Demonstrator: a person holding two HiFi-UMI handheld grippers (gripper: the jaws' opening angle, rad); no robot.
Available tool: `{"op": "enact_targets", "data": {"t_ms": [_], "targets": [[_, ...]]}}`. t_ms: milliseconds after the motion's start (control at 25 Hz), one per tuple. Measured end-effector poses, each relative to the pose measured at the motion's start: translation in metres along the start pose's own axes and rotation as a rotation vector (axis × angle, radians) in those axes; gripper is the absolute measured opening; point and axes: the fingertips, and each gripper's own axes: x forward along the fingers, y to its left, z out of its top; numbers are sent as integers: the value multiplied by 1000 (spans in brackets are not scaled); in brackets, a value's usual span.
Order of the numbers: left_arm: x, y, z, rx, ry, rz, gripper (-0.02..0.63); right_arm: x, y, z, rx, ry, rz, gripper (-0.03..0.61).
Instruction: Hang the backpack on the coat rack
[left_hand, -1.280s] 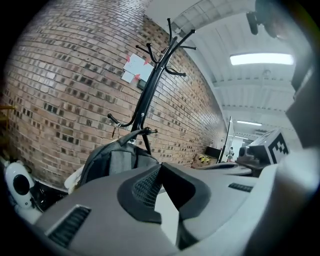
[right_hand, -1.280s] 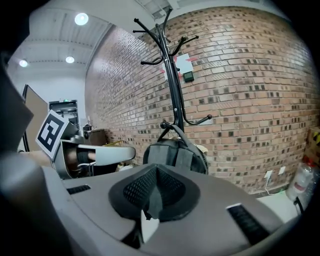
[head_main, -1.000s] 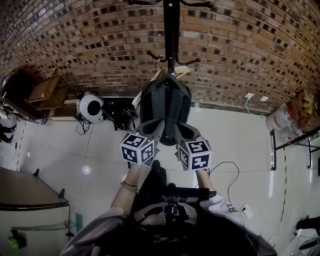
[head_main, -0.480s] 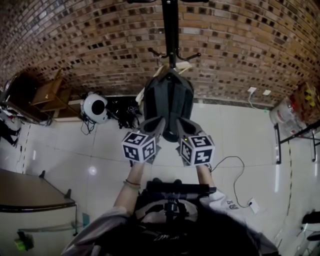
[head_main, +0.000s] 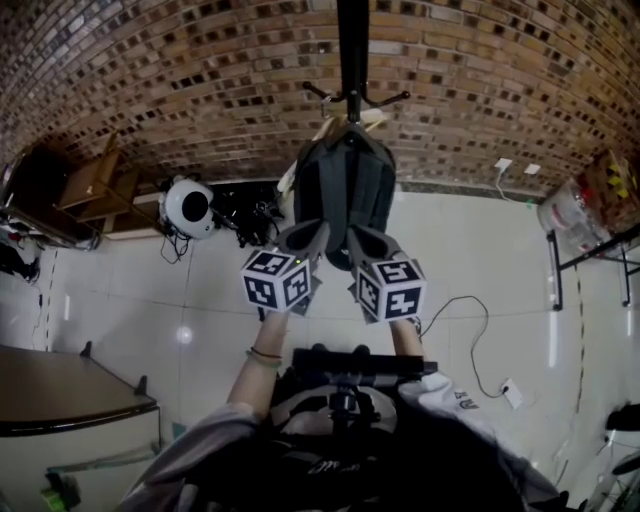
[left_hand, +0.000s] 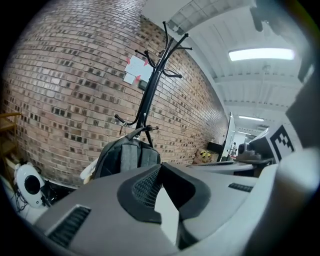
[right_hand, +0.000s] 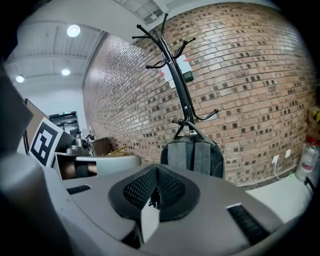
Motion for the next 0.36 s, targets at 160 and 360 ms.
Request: {"op": "enact_targets", "data": {"t_ms": [160, 360], "targets": [[-2, 3, -1, -4, 7, -15, 2, 3, 5, 0, 1, 6, -10, 9], [-7, 10, -2, -7, 7, -22, 2, 10, 16, 0, -8, 8, -6, 9]]}}
